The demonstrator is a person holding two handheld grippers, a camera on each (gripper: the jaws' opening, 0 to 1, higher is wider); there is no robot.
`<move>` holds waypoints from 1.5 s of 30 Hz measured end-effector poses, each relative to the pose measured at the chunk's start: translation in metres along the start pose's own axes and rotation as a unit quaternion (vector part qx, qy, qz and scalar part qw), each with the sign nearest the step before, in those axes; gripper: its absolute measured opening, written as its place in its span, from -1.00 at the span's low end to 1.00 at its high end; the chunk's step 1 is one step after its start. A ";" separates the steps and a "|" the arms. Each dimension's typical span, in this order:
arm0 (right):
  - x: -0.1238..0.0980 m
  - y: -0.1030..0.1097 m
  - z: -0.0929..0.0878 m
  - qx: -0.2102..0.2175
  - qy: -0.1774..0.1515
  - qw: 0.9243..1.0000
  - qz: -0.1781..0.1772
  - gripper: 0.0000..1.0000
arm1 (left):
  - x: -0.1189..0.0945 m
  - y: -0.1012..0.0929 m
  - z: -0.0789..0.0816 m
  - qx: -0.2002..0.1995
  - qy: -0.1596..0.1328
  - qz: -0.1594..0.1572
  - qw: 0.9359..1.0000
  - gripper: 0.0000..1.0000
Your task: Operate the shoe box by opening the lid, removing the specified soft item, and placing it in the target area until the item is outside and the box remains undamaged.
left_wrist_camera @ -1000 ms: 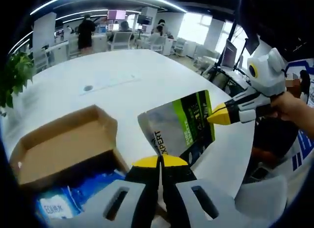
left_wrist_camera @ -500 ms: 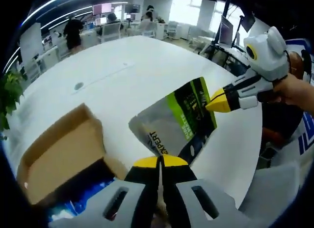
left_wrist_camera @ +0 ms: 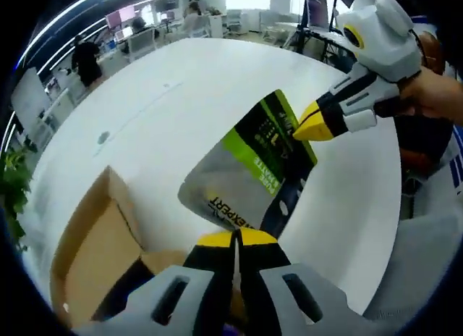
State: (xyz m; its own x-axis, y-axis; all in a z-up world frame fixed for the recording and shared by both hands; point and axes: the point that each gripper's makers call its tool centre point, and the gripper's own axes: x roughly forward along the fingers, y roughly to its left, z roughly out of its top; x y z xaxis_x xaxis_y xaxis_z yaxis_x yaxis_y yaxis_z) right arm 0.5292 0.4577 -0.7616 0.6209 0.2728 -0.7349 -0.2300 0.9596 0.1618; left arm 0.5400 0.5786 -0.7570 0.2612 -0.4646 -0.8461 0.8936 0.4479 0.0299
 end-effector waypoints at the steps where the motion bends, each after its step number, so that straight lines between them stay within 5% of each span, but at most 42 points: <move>1: 0.001 -0.001 -0.001 0.003 0.000 1.000 0.001 -1.00 | 0.001 0.001 0.000 0.011 0.002 0.004 1.000 -1.00; 7: 0.006 -0.004 0.001 0.000 -0.008 1.000 0.005 -1.00 | 0.008 0.000 -0.002 0.074 0.018 0.018 0.997 -1.00; 25: 0.022 -0.010 -0.009 0.001 -0.005 1.000 0.003 -1.00 | 0.027 0.002 -0.006 0.096 0.028 0.010 0.995 -1.00; 37: 0.028 -0.013 -0.013 -0.011 0.001 1.000 -0.002 -1.00 | 0.037 0.005 -0.008 0.178 0.035 0.024 0.983 -0.96; 45: 0.032 -0.014 -0.014 0.000 0.004 1.000 -0.006 -1.00 | 0.035 0.011 -0.007 0.187 0.037 0.029 0.981 -0.93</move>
State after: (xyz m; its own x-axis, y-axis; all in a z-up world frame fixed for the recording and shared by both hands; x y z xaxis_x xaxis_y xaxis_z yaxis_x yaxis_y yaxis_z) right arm 0.5419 0.4527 -0.7970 0.6176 0.2605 -0.7421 -0.2227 0.9629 0.1526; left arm 0.5563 0.5723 -0.7898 0.3012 -0.3845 -0.8726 0.9530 0.1536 0.2613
